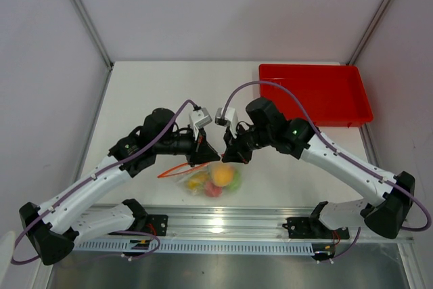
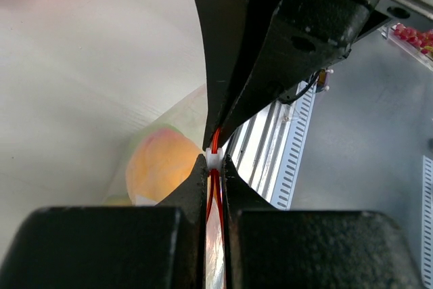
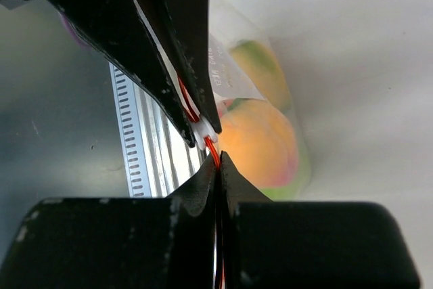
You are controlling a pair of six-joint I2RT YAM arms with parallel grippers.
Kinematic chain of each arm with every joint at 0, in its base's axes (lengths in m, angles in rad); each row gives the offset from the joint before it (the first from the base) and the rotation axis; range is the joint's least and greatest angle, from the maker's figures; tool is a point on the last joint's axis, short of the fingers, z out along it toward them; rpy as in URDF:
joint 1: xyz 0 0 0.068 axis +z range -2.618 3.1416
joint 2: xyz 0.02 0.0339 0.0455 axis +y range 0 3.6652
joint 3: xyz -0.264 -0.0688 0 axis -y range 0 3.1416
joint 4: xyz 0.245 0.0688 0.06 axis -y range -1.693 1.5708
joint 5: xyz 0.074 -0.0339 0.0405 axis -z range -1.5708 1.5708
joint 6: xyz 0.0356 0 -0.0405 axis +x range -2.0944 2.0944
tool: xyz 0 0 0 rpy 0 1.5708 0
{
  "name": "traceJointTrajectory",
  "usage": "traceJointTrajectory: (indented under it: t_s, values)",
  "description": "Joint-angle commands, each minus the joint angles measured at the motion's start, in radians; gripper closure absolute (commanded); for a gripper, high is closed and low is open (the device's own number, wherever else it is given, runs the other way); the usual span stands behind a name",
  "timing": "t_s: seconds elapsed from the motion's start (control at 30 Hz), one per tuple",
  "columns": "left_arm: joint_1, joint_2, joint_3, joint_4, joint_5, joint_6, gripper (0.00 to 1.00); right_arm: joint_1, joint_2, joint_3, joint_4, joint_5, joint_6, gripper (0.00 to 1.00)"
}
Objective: Place the food in the zip-top bag and seal the zipper
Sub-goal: Zip the zipper food storage bag at the center of the board.
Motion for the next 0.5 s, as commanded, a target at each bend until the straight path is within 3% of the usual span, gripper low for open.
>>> traceJointTrajectory:
  t_s: [0.0, 0.47]
  values:
    - [0.000, -0.031, -0.009, 0.012, 0.001, 0.007, 0.99, -0.030, -0.067, -0.039, 0.100, 0.030, 0.059, 1.00]
    - [0.000, -0.061, -0.016, -0.006, -0.021, 0.007, 1.00, -0.069, -0.168, -0.154, 0.171, 0.074, 0.148, 1.00]
